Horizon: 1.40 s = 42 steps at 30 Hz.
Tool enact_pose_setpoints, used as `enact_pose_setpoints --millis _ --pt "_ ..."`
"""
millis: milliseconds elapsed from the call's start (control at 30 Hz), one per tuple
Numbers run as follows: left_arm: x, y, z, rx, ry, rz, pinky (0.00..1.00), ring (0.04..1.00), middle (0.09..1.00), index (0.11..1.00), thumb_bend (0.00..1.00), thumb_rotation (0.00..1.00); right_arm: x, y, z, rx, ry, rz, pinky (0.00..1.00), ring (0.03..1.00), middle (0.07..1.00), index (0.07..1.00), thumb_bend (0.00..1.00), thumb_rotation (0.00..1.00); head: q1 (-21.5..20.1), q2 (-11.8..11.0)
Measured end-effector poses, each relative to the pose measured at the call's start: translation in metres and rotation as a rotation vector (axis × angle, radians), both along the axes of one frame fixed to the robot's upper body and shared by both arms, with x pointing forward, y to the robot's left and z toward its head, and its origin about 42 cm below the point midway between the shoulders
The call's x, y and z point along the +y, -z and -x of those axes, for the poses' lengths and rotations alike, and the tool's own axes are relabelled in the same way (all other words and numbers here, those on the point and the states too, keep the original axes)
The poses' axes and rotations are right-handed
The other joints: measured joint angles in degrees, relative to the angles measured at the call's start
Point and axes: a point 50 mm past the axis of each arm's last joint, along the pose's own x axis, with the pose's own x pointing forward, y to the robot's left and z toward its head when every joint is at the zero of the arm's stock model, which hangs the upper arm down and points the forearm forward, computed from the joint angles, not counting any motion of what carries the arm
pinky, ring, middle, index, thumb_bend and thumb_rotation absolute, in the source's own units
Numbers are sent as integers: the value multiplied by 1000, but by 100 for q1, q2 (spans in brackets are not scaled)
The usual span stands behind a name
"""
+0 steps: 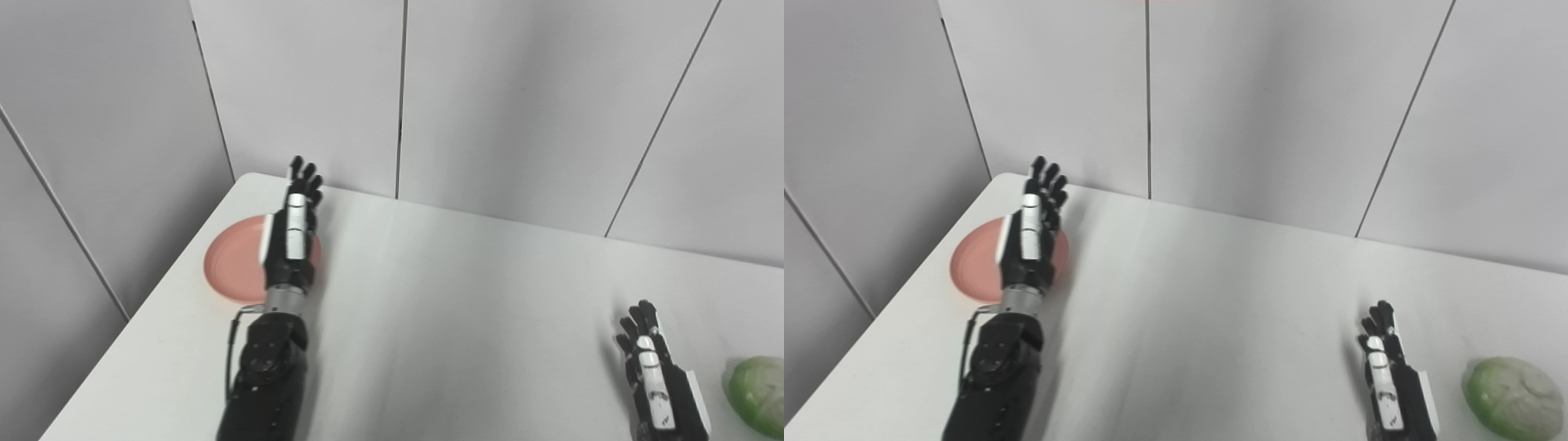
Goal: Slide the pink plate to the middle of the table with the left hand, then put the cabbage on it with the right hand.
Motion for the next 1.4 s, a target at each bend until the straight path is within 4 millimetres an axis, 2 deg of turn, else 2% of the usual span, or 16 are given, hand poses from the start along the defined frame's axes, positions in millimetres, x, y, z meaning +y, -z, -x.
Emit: enact_pose_setpoints --millis 167,300,400,600,733,1033,1167,1267,1400 --pt "37 1 0 2 -77 -10 975 953 954 955 756 1000 1 -1 -5 -26 -11 2 964 970 1000 1000 592 852 0 -176" --pt "50 4 -1 21 -110 -10 959 939 932 931 737 1000 2 -1 -6 -27 -14 0 951 956 995 1000 599 853 70 -211" --pt "64 8 -3 43 -144 -7 963 932 922 925 760 1000 3 -2 -8 -32 -15 -4 948 956 995 1000 624 850 114 -229" --pt "104 10 0 72 -213 -7 845 836 822 818 777 1000 1 -2 -9 -46 -19 -11 945 972 1000 1000 651 842 237 -273" --pt "125 16 3 112 -248 -5 824 812 799 794 784 1000 0 -2 -11 -46 -21 -24 935 966 998 1000 664 824 237 -273" --pt "138 30 4 178 -270 36 747 732 725 725 790 967 -1 -3 -12 -54 -19 -52 954 967 988 994 669 791 264 -299" --pt "146 38 6 208 -287 62 744 725 721 726 798 986 -1 -3 -12 -63 -18 -55 944 969 995 999 667 803 255 -308" --pt "152 42 7 226 -294 61 722 722 722 724 778 962 -1 -4 -12 -69 -17 -55 944 970 993 999 683 802 237 -352" --pt "152 52 6 234 -272 137 714 737 738 739 785 953 -2 -4 -12 -69 -14 -46 932 959 984 991 700 800 316 -317"
